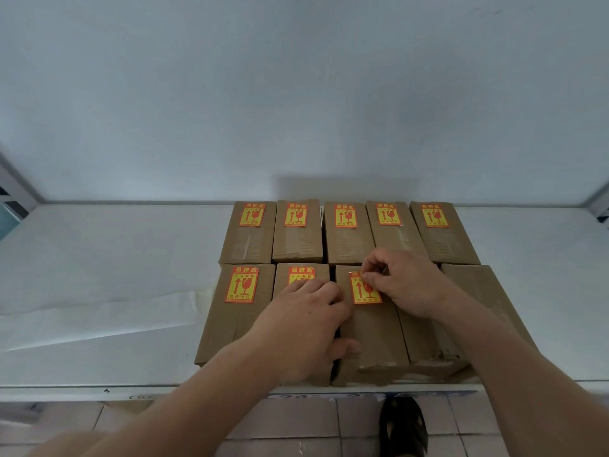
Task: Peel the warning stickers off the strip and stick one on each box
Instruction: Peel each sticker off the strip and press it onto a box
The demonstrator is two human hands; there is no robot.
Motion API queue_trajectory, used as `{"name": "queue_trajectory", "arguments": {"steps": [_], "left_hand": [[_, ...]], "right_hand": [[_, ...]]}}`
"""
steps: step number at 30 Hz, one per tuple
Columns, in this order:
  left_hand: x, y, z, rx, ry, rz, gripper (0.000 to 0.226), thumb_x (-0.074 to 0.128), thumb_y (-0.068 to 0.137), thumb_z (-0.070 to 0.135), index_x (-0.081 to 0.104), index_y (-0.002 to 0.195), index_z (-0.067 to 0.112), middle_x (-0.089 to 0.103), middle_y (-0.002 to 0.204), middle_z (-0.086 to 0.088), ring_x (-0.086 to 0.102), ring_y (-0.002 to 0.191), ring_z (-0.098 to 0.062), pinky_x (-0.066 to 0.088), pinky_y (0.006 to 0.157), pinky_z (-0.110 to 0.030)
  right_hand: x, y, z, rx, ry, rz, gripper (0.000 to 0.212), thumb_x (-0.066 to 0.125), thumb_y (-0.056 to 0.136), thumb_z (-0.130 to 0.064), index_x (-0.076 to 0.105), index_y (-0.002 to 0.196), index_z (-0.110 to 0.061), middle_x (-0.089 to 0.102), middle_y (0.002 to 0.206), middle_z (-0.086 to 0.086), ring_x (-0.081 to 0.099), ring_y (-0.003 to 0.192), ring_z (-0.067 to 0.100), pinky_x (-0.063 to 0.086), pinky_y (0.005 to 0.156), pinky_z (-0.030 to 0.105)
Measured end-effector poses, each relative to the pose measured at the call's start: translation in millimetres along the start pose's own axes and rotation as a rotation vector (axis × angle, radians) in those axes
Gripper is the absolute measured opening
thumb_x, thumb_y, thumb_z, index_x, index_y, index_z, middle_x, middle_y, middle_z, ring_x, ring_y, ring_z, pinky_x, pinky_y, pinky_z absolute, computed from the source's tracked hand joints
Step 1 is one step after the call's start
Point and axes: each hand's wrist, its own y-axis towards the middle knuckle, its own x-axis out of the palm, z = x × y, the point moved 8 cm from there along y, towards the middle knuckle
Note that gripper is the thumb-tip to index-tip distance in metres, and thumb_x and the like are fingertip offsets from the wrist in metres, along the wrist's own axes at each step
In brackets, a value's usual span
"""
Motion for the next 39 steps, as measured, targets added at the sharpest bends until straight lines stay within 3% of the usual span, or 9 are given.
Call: {"name": "queue_trajectory", "arguments": {"steps": [4,8,12,16,19,23,39], "left_hand": [[-0.9,0.7,0.9,0.001,0.0,0.001,0.056,0.034,0.09,0.065,0.049,0.132,0.03,0.046,0.132,0.007,0.034,0.127,-0.016,0.026,0.108,-0.037],[-0.4,1.6,-0.7,-0.003,0.006,-0.02,0.056,0.034,0.09,0.065,0.049,0.132,0.03,0.044,0.134,0.007,0.032,0.128,-0.016,0.025,0.109,-0.037],[-3.0,-1.4,-0.1,-0.001,0.006,-0.024,0.056,0.035,0.09,0.065,0.049,0.131,0.03,0.044,0.133,0.007,0.033,0.127,-0.016,0.025,0.108,-0.036],[-4.4,-1.7,0.1,0.001,0.011,-0.021,0.056,0.035,0.091,0.064,0.049,0.132,0.029,0.045,0.134,0.007,0.033,0.127,-0.016,0.024,0.107,-0.036],[-4.2,-2.3,0.1,-0.004,0.002,-0.03,0.055,0.036,0.091,0.064,0.049,0.132,0.029,0.045,0.134,0.007,0.034,0.126,-0.016,0.024,0.107,-0.036],[-3.0,-3.6,-0.9,-0.006,0.004,-0.025,0.055,0.035,0.091,0.065,0.05,0.131,0.03,0.045,0.131,0.008,0.034,0.125,-0.015,0.024,0.107,-0.035],[-1.7,-1.0,-1.8,0.008,0.003,-0.026,0.054,0.035,0.09,0.064,0.05,0.13,0.03,0.045,0.132,0.008,0.034,0.125,-0.015,0.024,0.108,-0.036]], "right_hand": [[0.2,-0.1,-1.2,0.013,-0.063,0.032,0.008,0.056,0.094,-0.036,0.056,0.101,-0.033,0.052,0.092,-0.017,0.051,0.087,0.002,0.042,0.071,0.021],[-1.2,-1.9,-5.5,-0.007,-0.109,0.082,0.017,0.057,0.092,-0.037,0.052,0.108,-0.032,0.049,0.107,-0.012,0.05,0.097,0.006,0.044,0.08,0.024],[-3.1,-7.2,-11.4,-0.057,-0.157,0.101,0.011,0.054,0.094,-0.039,0.054,0.104,-0.034,0.042,0.111,-0.013,0.048,0.102,0.007,0.038,0.076,0.02],[-4.0,-17.7,-9.0,-0.088,-0.153,0.067,0.032,0.055,0.091,-0.047,0.055,0.122,-0.038,0.037,0.136,-0.013,0.035,0.127,0.009,0.035,0.103,0.03],[0.1,-23.8,-0.7,-0.056,-0.208,0.016,0.049,0.053,0.089,-0.056,0.045,0.136,-0.044,0.027,0.148,-0.013,0.023,0.137,0.011,0.026,0.112,0.036],[6.5,-24.6,5.8,-0.047,-0.275,0.012,0.055,0.047,0.088,-0.063,0.04,0.139,-0.046,0.023,0.151,-0.013,0.017,0.138,0.012,0.024,0.111,0.036],[11.0,-14.4,-14.5,-0.11,-0.269,-0.004,0.049,0.047,0.089,-0.061,0.045,0.136,-0.046,0.028,0.148,-0.013,0.016,0.137,0.014,0.021,0.112,0.038]]}}
